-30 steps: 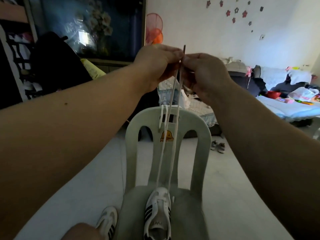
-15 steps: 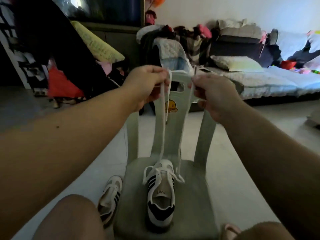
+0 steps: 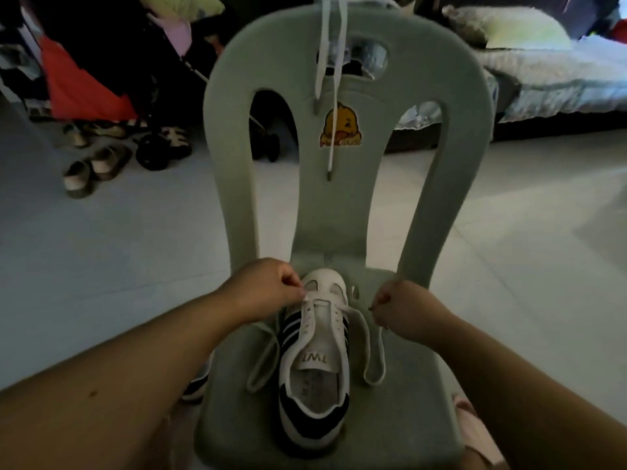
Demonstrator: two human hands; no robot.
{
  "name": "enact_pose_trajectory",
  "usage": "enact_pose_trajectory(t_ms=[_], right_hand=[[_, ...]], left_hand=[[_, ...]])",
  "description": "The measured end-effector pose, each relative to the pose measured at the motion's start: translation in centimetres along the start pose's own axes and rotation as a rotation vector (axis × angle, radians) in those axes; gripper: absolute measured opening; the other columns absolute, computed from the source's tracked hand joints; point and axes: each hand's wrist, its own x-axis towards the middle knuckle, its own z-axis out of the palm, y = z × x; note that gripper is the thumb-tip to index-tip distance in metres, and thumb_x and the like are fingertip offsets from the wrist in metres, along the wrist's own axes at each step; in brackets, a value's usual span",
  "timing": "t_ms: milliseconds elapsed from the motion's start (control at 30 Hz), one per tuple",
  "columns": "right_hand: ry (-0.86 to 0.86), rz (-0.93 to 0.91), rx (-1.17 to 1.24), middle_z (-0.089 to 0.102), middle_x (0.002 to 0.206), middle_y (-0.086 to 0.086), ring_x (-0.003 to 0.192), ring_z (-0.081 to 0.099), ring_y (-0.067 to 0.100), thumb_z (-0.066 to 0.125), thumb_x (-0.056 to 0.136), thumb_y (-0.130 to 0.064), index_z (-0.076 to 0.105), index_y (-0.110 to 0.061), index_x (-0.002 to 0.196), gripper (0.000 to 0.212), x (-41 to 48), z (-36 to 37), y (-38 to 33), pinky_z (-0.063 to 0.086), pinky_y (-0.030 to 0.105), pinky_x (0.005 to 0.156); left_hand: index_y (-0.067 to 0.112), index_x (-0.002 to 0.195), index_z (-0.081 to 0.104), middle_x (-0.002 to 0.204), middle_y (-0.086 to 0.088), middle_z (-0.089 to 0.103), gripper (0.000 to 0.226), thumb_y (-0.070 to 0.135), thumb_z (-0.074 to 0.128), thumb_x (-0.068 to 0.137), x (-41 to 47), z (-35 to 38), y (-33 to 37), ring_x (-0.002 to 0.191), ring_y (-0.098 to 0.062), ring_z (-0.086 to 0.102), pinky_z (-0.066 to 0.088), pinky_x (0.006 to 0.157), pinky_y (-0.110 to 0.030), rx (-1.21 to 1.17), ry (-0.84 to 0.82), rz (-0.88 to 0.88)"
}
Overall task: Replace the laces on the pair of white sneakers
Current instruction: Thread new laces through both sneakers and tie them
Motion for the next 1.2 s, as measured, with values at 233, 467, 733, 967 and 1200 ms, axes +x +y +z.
enact_pose_trajectory(t_ms=[233, 467, 733, 967, 1200], right_hand=[[-0.034, -0.160, 0.031, 0.060, 0.101, -0.007, 0.090, 0.058, 0.010, 0.055, 0.092, -0.040, 0.060, -0.025, 0.113, 0.026, 1.3, 1.7, -2.5, 0.045, 0.022, 0.071], [-0.198, -0.146, -0.133, 0.055, 0.070, -0.002, 0.069, 0.054, 0.012, 0.042, 0.097, -0.048, 0.056, -0.022, 0.069, 0.041, 1.1, 1.1, -2.8, 0.038, 0.023, 0.058], [-0.113, -0.220, 0.309, 0.057, 0.069, -0.005, 0.063, 0.051, 0.004, 0.047, 0.094, -0.039, 0.061, -0.017, 0.070, 0.036, -2.7, -6.0, -3.4, 0.037, 0.020, 0.060], [-0.114, -0.264, 0.812, 0.060, 0.078, 0.010, 0.084, 0.055, 0.028, 0.066, 0.069, -0.057, 0.068, -0.018, 0.065, 0.040, -3.2, -8.9, -0.7, 0.043, 0.054, 0.095], [0.040, -0.250, 1.281, 0.061, 0.074, -0.003, 0.083, 0.065, 0.014, 0.071, 0.064, -0.051, 0.057, -0.022, 0.051, 0.034, -4.0, -12.1, 2.6, 0.043, 0.046, 0.089]], left_hand=[[0.028, 0.086, 0.068, 0.084, 0.011, 0.065, 0.015, 0.042, 0.067, 0.082, 0.7, 2.2, 0.1, 0.078, -0.003, 0.059, 0.053, 0.073, -0.027, 0.166, -0.078, 0.029], [0.027, 0.080, 0.065, 0.079, 0.010, 0.063, 0.015, 0.043, 0.065, 0.081, 1.3, 3.0, 0.6, 0.075, -0.005, 0.058, 0.052, 0.070, -0.028, 0.200, 0.002, 0.092], [0.031, 0.104, 0.070, 0.095, 0.012, 0.066, 0.019, 0.022, 0.057, 0.092, 1.9, 3.1, 3.5, 0.085, -0.003, 0.060, 0.050, 0.080, -0.024, -0.043, -0.065, 0.346], [0.020, 0.085, 0.066, 0.068, 0.016, 0.064, 0.024, 0.023, 0.046, 0.098, 1.4, 2.2, 5.4, 0.060, 0.000, 0.050, 0.040, 0.056, -0.010, -0.488, -0.186, 0.283], [0.014, 0.064, 0.054, 0.055, 0.007, 0.046, 0.034, 0.018, 0.047, 0.096, 2.0, 2.1, 4.9, 0.042, 0.002, 0.039, 0.033, 0.046, -0.011, -0.280, -0.201, 0.157]])
